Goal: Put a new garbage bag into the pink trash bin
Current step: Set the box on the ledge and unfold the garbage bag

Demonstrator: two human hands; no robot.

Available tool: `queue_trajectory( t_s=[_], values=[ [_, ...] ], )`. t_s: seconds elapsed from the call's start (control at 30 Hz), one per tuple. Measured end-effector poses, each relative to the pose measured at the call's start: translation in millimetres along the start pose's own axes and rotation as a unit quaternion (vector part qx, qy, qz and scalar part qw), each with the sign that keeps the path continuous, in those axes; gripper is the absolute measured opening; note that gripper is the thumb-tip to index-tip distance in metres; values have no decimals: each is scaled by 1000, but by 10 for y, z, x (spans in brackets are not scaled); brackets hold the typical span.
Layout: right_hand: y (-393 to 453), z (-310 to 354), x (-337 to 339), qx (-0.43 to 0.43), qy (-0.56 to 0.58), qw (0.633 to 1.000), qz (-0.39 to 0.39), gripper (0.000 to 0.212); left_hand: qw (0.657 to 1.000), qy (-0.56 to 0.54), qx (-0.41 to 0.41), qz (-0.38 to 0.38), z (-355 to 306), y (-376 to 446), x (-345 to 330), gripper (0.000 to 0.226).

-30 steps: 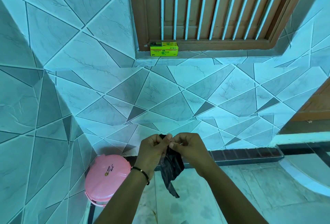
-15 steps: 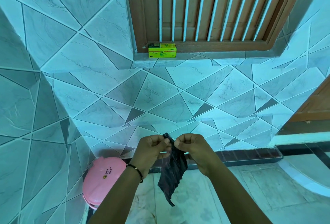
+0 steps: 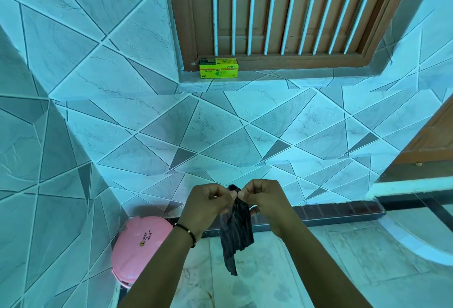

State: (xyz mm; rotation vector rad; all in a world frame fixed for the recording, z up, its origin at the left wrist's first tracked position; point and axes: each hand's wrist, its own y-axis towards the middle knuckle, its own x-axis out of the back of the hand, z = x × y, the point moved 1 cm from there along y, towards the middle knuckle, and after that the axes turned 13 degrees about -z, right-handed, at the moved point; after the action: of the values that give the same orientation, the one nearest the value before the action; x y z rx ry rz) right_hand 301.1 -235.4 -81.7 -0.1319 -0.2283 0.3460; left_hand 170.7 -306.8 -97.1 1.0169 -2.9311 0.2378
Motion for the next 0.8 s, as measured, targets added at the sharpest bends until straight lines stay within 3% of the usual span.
queue_trajectory(
  t_s=[0.3, 0.37, 0.57, 0.8],
  values=[
    [14, 19, 53, -83, 114, 990, 16, 21, 988, -119, 91, -41, -44, -22, -13, 17],
    [19, 10, 88, -65, 110, 992, 22, 19, 987, -120, 91, -57, -59, 3, 31, 16],
    [-21, 31, 4, 15, 29, 999, 40, 16, 997, -46, 68, -10, -100, -42, -71, 19],
    [74, -15, 121, -92, 195, 976, -41, 27, 977, -158, 109, -90, -44, 37, -35, 16]
  ],
)
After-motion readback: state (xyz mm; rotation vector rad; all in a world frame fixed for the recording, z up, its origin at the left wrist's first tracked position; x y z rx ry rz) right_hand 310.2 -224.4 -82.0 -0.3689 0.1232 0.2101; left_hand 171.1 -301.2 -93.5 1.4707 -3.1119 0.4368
